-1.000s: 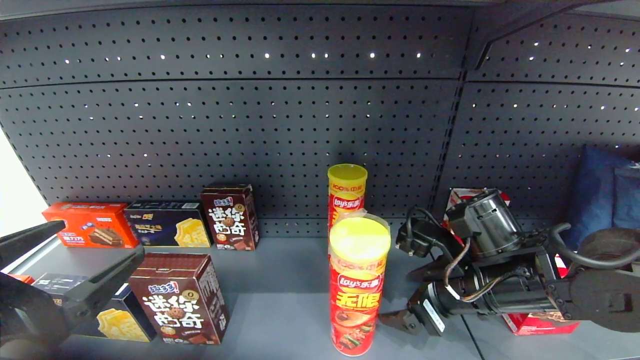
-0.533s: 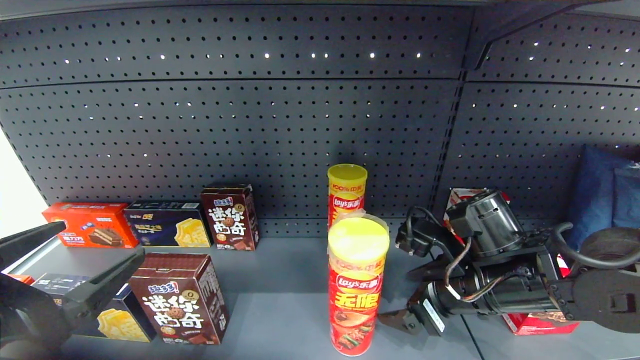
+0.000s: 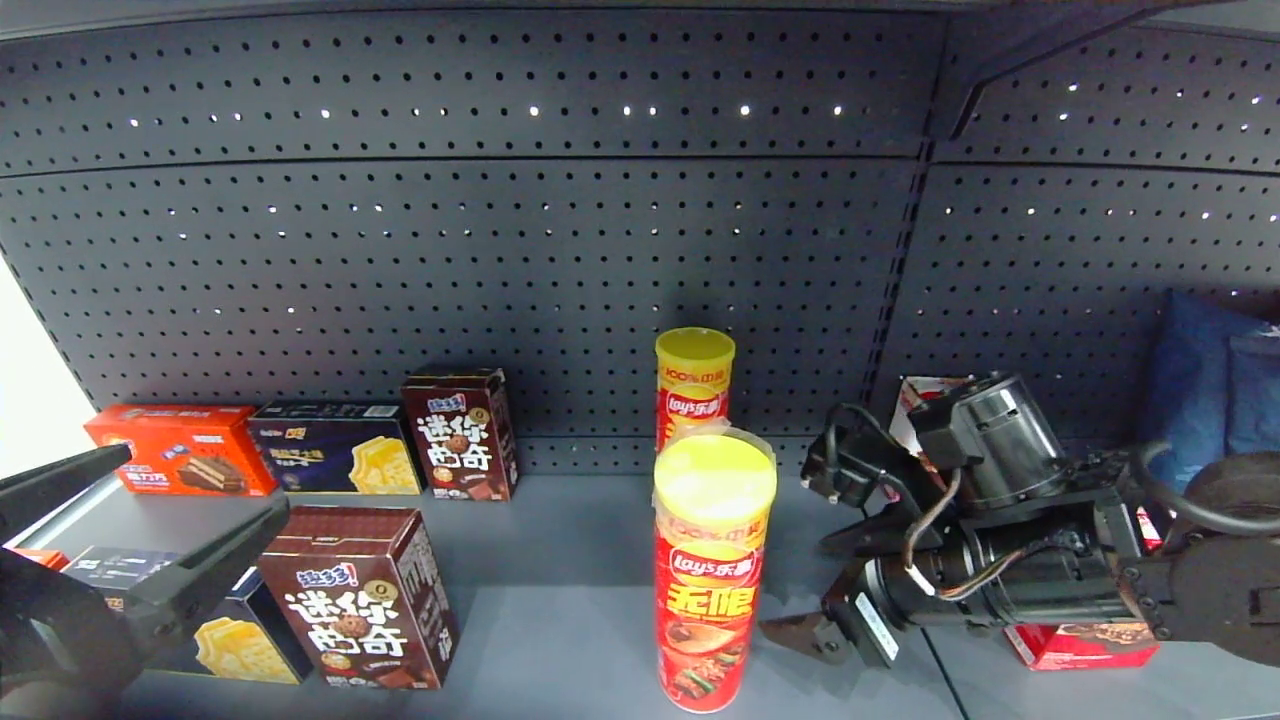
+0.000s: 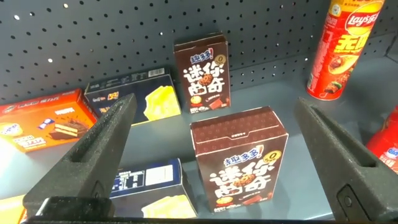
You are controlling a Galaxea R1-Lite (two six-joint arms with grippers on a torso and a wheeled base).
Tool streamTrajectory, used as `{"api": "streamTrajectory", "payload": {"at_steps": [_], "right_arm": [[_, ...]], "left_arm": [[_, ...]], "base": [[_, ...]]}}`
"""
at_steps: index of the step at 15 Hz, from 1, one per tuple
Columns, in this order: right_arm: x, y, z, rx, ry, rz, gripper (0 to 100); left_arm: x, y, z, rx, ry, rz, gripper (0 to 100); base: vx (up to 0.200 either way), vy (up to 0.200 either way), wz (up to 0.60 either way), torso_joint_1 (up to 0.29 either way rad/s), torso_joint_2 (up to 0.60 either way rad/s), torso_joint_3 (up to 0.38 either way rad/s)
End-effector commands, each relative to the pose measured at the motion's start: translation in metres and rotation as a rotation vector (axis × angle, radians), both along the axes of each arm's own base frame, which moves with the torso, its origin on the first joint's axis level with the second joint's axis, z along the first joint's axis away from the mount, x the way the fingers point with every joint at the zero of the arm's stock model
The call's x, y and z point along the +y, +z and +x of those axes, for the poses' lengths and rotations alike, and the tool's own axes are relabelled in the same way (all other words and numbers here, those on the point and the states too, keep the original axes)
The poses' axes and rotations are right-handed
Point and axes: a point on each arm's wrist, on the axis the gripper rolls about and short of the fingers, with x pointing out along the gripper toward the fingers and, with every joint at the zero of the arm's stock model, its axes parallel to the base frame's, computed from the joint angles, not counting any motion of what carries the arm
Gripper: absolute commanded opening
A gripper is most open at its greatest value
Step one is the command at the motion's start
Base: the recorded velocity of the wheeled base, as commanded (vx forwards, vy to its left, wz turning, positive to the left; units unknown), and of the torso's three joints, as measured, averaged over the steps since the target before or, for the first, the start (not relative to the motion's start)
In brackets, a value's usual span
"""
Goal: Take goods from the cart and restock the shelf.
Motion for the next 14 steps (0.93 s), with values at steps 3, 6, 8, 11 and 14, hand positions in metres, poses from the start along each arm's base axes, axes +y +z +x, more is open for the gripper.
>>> {"api": "streamTrajectory", "payload": {"at_steps": [3, 6, 8, 11, 14], "right_arm": [[-0.042, 0.067, -0.027, -0.214, -0.076, 0.17, 100], [-0.071, 0.091, -0.053, -0.31, -0.135, 0.255, 100], [-0.094, 0.094, -0.072, -0.351, -0.23, 0.29, 100], [-0.137, 0.104, -0.096, -0.498, -0.416, 0.326, 100], [-0.171, 0.1, -0.147, -0.656, -0.622, 0.328, 100]], "left_arm": [[0.002, -0.004, -0.006, -0.003, -0.001, -0.002, 100], [0.005, -0.011, -0.014, -0.005, 0.0, -0.002, 100], [0.009, -0.018, -0.023, -0.013, 0.005, -0.003, 100], [0.014, -0.025, -0.036, -0.041, 0.011, 0.004, 100], [0.019, -0.036, -0.048, -0.041, 0.024, 0.01, 100]], "base": [[0.0, 0.0, 0.0, 0.0, 0.0, 0.0], [0.0, 0.0, 0.0, 0.0, 0.0, 0.0], [0.0, 0.0, 0.0, 0.0, 0.0, 0.0], [0.0, 0.0, 0.0, 0.0, 0.0, 0.0], [0.0, 0.0, 0.0, 0.0, 0.0, 0.0]]}}
